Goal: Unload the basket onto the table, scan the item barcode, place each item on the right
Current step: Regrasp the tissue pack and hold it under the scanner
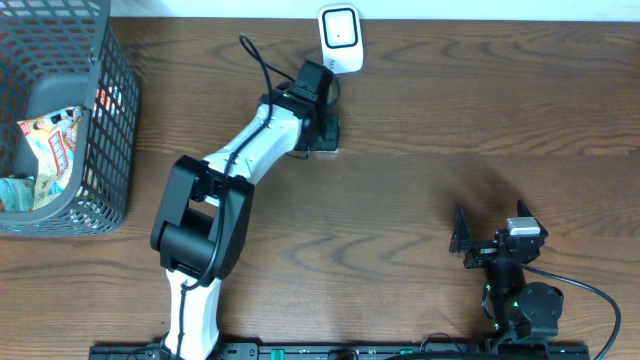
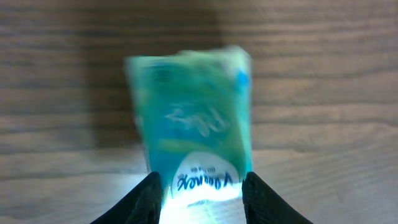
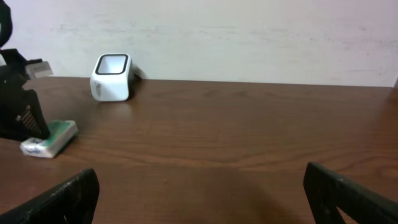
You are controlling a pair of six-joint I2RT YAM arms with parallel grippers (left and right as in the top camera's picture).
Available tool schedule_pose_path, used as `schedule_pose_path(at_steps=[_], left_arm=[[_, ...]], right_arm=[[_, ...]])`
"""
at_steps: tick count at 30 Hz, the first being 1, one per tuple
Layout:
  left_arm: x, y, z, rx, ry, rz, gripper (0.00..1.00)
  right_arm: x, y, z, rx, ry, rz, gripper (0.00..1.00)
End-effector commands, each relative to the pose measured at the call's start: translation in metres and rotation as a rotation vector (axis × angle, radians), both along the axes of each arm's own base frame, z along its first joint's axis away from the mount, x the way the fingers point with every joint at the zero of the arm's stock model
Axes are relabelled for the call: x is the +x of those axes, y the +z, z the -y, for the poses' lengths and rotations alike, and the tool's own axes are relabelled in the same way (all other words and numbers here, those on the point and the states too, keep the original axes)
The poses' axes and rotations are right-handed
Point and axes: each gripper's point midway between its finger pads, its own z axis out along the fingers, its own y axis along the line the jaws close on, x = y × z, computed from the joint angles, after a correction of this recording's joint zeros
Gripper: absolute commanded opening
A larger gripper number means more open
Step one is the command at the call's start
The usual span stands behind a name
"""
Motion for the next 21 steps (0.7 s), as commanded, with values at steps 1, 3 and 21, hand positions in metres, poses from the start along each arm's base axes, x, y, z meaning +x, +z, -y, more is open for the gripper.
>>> schedule_pose_path(at_steps=[1,3,21], left_arm=[[-0.010,-0.004,0.009,0.006,-0.037,-0.014,0.42],[-0.012,-0.003,0.013,0.006,-0.047,-0.013,0.42],[0.014,-0.004,-0.032,0.040,0.166,-0.001,0.42]], right_arm=[[0.000,0.000,-0.001,0.000,0.004,0.000,0.99],[0.000,0.000,-0.001,0.000,0.004,0.000,0.99],[0.000,0.000,-0.001,0.000,0.004,0.000,0.99]])
